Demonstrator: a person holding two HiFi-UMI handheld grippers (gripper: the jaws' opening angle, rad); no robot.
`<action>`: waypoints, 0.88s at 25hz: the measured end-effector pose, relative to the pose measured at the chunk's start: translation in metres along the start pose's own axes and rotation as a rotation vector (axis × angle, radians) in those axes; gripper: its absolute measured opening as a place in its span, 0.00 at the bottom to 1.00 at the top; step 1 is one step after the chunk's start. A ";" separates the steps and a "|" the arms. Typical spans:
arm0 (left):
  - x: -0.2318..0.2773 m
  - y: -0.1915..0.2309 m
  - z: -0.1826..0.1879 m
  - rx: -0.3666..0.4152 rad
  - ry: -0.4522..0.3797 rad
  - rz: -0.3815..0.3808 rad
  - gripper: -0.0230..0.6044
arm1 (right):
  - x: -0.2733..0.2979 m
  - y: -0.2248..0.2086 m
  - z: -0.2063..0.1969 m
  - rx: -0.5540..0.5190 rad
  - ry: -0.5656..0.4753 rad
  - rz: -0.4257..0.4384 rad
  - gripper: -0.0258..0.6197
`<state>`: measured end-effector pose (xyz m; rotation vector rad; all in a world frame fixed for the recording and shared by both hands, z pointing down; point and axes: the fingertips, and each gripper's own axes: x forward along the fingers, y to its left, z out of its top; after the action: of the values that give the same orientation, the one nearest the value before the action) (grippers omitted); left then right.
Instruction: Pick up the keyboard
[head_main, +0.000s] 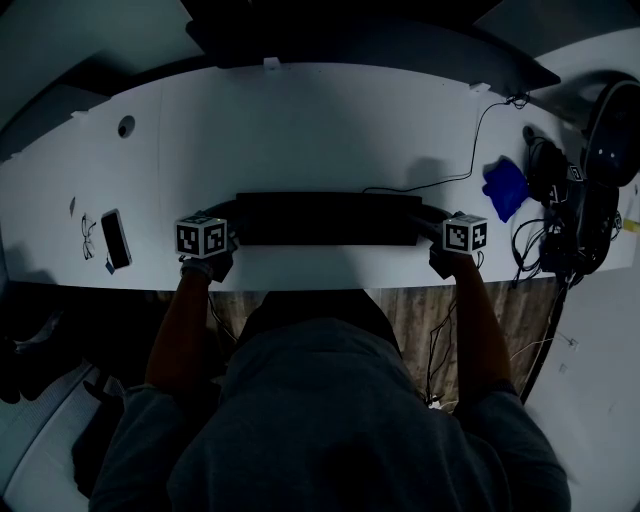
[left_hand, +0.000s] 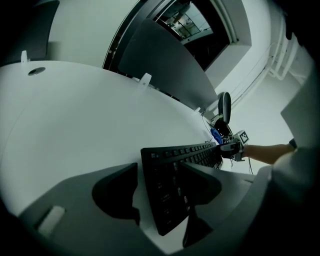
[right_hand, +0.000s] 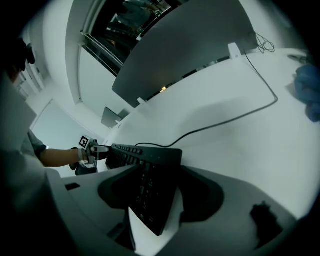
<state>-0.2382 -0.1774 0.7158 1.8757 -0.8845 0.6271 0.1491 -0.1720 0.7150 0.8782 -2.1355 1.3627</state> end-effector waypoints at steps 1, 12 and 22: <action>0.001 0.001 0.001 -0.001 0.000 0.004 0.45 | 0.000 0.000 0.002 -0.002 -0.006 -0.002 0.43; 0.002 0.000 0.003 -0.061 -0.004 -0.023 0.33 | 0.003 -0.005 0.001 0.069 0.003 0.023 0.31; -0.037 -0.013 0.031 0.027 -0.105 -0.032 0.31 | -0.028 0.033 0.039 -0.082 -0.089 0.027 0.25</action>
<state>-0.2488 -0.1896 0.6690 1.9583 -0.9157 0.5274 0.1428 -0.1896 0.6602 0.8960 -2.2616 1.2607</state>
